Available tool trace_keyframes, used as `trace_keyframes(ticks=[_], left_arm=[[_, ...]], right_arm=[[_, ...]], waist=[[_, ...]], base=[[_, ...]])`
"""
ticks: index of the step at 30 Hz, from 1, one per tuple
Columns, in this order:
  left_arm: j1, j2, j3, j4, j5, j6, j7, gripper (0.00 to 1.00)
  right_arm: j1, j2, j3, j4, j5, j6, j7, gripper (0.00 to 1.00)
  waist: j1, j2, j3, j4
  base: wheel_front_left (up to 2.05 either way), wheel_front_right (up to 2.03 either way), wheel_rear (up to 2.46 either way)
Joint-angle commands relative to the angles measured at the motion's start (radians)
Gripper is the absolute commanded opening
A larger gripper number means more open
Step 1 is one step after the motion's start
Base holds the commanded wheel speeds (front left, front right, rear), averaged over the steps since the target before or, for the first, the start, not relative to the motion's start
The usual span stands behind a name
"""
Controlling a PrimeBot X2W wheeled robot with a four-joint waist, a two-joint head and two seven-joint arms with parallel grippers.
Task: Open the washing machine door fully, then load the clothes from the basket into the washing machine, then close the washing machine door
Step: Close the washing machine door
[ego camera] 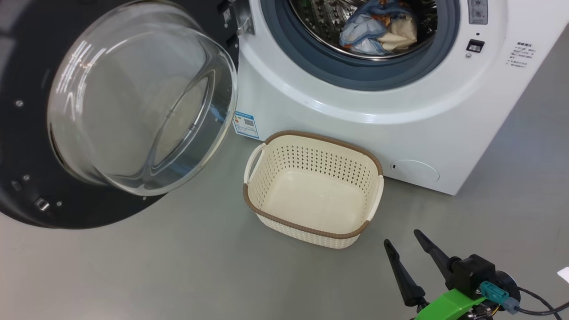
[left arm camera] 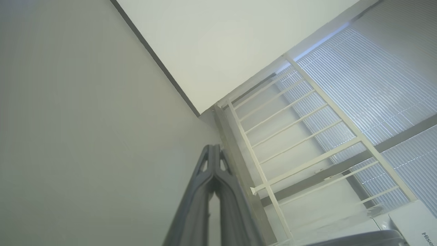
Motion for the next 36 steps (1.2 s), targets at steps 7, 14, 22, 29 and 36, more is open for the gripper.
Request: trace_keyframes(ticks=[7,14,22,29,36], left_arm=[[-0.093,0.108,0.039,0.04,-0.163,-0.007,0.124,0.0],[-0.104,0.119,0.046,0.033,-0.265,-0.007,0.213,0.0],[-0.086,0.108,0.031,0.031,-0.315,-0.007,0.274,0.0],[-0.082,0.1,0.007,0.031,-0.331,-0.007,0.291,0.0],[-0.063,0.096,-0.024,0.002,-0.353,-0.007,0.349,0.0]], right_arm=[[-0.037,-0.018,0.021,-0.062,-0.02,0.001,0.032,1.0],[-0.037,-0.03,0.019,-0.091,-0.024,0.001,0.054,1.0],[-0.034,-0.032,0.017,-0.114,-0.027,0.001,0.069,1.0],[-0.031,-0.033,0.019,-0.13,-0.035,0.001,0.079,1.0],[-0.035,-0.029,0.025,-0.136,-0.04,0.001,0.083,1.0]], waist=[[0.0,0.0,0.038,-0.034],[0.0,0.0,0.059,-0.061],[0.0,0.0,0.075,-0.08],[0.0,0.0,0.089,-0.09],[0.0,0.0,0.099,-0.099]], base=[[0.0,0.0,0.0],[0.0,0.0,0.0],[0.0,0.0,0.0],[0.0,0.0,0.0],[0.0,0.0,0.0]])
